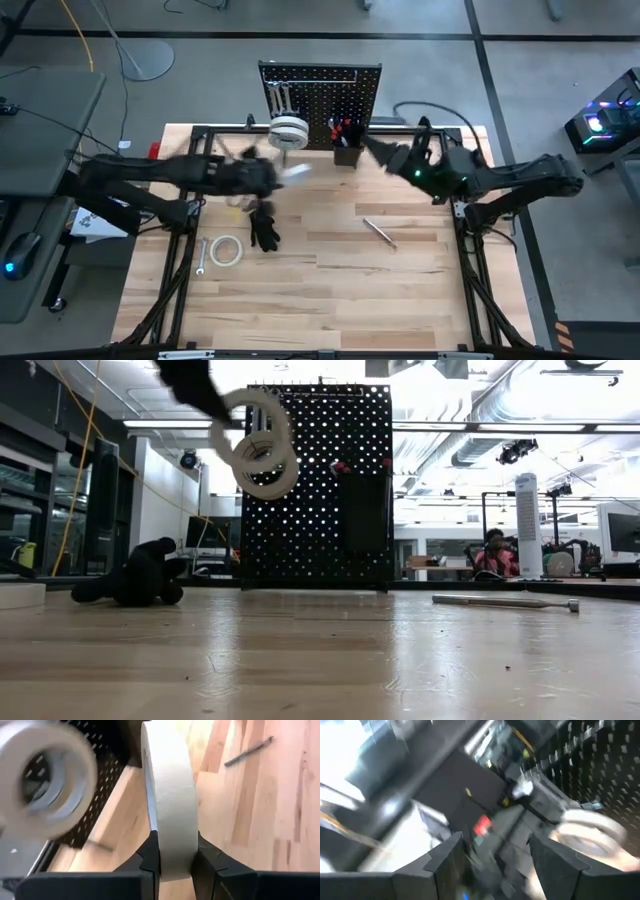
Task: Hang tools onto peg board
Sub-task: Hang the right tape onto the peg board
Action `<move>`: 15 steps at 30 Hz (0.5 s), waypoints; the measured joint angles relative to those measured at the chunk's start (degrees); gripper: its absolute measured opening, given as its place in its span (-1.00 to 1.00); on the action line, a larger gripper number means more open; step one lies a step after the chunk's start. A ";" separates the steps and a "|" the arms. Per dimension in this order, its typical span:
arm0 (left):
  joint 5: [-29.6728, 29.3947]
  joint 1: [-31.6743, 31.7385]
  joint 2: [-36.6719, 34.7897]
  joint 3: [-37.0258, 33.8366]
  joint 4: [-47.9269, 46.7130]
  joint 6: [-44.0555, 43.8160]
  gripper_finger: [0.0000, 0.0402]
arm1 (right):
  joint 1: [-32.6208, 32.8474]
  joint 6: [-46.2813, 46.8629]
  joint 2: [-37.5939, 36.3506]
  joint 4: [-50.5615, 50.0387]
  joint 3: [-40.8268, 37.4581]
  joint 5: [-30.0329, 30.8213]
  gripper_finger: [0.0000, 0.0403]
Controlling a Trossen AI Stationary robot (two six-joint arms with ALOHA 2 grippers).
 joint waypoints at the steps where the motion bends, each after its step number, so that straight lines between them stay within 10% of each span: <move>1: 1.30 0.91 -2.54 -2.02 -0.47 0.12 -0.72 | 0.40 -1.25 -0.50 -1.50 -0.27 -0.18 0.07; 8: 19.63 10.52 -14.78 -10.15 7.74 7.96 -0.72 | 2.17 -5.53 -3.23 -1.25 0.07 0.96 0.08; 15: 31.94 25.13 -10.66 -9.23 6.73 20.98 -0.72 | 2.14 -2.06 -2.31 -2.87 0.03 0.66 0.08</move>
